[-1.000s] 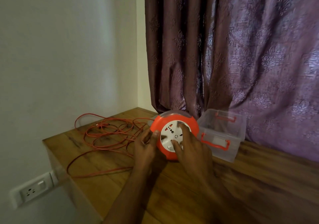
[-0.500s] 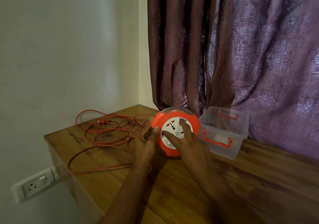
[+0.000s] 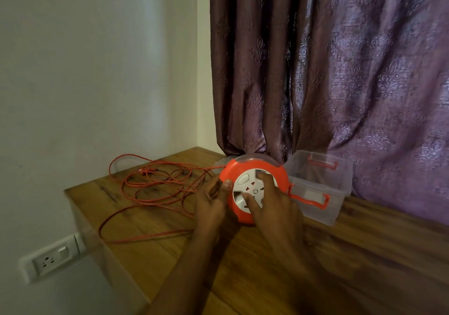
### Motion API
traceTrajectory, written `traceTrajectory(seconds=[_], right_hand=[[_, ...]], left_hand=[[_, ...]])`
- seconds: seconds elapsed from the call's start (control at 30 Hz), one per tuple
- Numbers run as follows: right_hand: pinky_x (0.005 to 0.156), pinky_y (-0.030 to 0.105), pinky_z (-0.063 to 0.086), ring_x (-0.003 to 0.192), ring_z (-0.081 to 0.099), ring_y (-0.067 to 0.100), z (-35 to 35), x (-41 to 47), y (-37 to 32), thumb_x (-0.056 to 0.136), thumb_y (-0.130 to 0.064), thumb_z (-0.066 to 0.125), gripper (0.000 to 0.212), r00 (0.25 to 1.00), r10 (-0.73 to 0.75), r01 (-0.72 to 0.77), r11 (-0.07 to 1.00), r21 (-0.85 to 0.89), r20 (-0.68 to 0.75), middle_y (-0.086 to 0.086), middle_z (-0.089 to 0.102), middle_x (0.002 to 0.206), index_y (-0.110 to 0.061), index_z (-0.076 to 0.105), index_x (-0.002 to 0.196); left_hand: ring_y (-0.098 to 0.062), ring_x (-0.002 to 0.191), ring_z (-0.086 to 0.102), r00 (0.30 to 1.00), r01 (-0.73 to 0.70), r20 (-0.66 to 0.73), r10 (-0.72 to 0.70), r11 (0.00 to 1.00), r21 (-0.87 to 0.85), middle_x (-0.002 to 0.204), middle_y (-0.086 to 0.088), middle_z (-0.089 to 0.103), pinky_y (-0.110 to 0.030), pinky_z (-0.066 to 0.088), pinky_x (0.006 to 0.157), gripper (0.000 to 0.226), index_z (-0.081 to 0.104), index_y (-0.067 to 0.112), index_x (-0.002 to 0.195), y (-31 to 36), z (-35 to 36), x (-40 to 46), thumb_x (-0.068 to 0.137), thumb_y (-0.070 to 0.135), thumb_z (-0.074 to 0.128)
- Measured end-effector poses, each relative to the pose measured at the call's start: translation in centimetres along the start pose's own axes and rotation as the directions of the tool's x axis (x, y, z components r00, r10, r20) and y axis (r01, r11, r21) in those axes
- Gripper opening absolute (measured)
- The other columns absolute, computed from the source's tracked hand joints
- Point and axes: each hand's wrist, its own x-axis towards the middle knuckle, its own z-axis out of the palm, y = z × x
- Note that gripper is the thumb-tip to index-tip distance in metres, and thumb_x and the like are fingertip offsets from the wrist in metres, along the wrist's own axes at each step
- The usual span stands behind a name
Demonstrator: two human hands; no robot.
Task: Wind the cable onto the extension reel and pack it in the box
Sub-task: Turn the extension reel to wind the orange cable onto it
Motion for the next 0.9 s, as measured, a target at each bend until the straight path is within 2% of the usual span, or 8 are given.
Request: traceTrajectory(seconds=[0.1,0.27,0.37,0.5,0.57,0.7,0.8,0.9], right_hand=[[0.075,0.033,0.050,0.104,0.060,0.022,0.1,0.0,0.0,0.091,-0.047,0.048,0.054,0.998,-0.054,0.054,0.998,0.014,-0.014,0.001,0.054,0.130,-0.033,0.027,0.139],[0.075,0.044,0.054,0.118,0.050,0.034,0.3,0.1,0.6,0.084,-0.027,0.066,0.064,0.946,-0.316,0.324,0.913,-0.247,0.073,0.013,0.038,0.142,-0.036,0.034,0.138],[0.091,0.053,0.048,0.130,0.038,0.038,0.9,0.2,0.8,0.086,-0.031,0.065,0.066,0.913,-0.356,0.403,0.864,-0.302,0.199,0.013,0.019,0.155,-0.043,0.028,0.139],[0.101,0.054,0.039,0.138,0.025,0.038,1.2,0.5,1.4,0.091,-0.037,0.057,0.069,0.910,-0.329,0.396,0.867,-0.301,0.251,0.008,-0.003,0.159,-0.048,0.012,0.141],[0.101,0.053,0.039,0.139,0.024,0.038,1.0,0.4,1.5,0.092,-0.038,0.055,0.065,0.915,-0.319,0.384,0.877,-0.289,0.248,0.007,-0.001,0.159,-0.048,0.014,0.141],[0.084,0.045,0.052,0.123,0.047,0.036,0.7,0.1,1.6,0.093,-0.029,0.052,0.063,0.945,-0.295,0.321,0.917,-0.237,0.139,0.011,0.026,0.147,-0.047,0.020,0.143],[0.069,0.037,0.056,0.104,0.060,0.027,0.6,0.1,1.6,0.093,-0.046,0.047,0.066,0.969,-0.227,0.244,0.941,-0.235,0.094,0.009,0.037,0.138,-0.049,0.006,0.145],[0.069,0.035,0.053,0.098,0.064,0.025,0.6,0.0,1.1,0.090,-0.060,0.043,0.065,0.988,-0.147,0.152,0.963,-0.224,0.043,0.005,0.050,0.133,-0.042,0.016,0.146]], left_hand=[[-0.009,0.090,0.073,0.999,0.012,-0.031,-0.013,1.000,-0.023,0.097,0.013,0.075,-0.031,0.060,0.074,0.010,0.068,0.038,0.100,-0.3,-0.1,0.2,0.093,0.035,0.062],[-0.005,0.083,0.073,0.994,0.042,-0.094,-0.048,0.997,-0.059,0.092,0.016,0.074,-0.024,0.059,0.064,0.012,0.066,0.039,0.103,-0.2,-0.4,0.4,0.092,0.037,0.062],[-0.014,0.093,0.072,0.992,0.062,-0.105,-0.068,0.997,-0.053,0.102,0.009,0.075,-0.038,0.061,0.076,0.013,0.067,0.038,0.103,-0.3,-0.4,0.5,0.090,0.041,0.063],[-0.011,0.090,0.073,0.996,0.048,-0.073,-0.050,0.998,-0.035,0.097,0.014,0.076,-0.038,0.062,0.075,0.007,0.069,0.043,0.095,-0.4,-0.4,0.5,0.090,0.042,0.064],[-0.011,0.089,0.074,0.996,0.049,-0.071,-0.051,0.998,-0.032,0.096,0.015,0.076,-0.036,0.062,0.074,0.007,0.069,0.044,0.094,-0.4,-0.3,0.5,0.090,0.041,0.064],[-0.007,0.081,0.074,0.998,0.033,-0.055,-0.035,0.999,-0.035,0.091,0.015,0.076,-0.026,0.061,0.063,0.007,0.069,0.044,0.090,-0.3,-0.3,0.3,0.090,0.039,0.064],[-0.009,0.083,0.074,0.998,0.028,-0.057,-0.029,0.999,-0.014,0.093,0.011,0.076,-0.029,0.061,0.066,0.007,0.069,0.040,0.095,-0.4,-0.2,0.3,0.090,0.040,0.064],[-0.012,0.089,0.073,0.999,0.009,-0.051,-0.007,0.999,0.031,0.097,0.009,0.075,-0.032,0.062,0.072,0.013,0.068,0.037,0.101,-0.5,-0.1,0.4,0.090,0.042,0.063]])
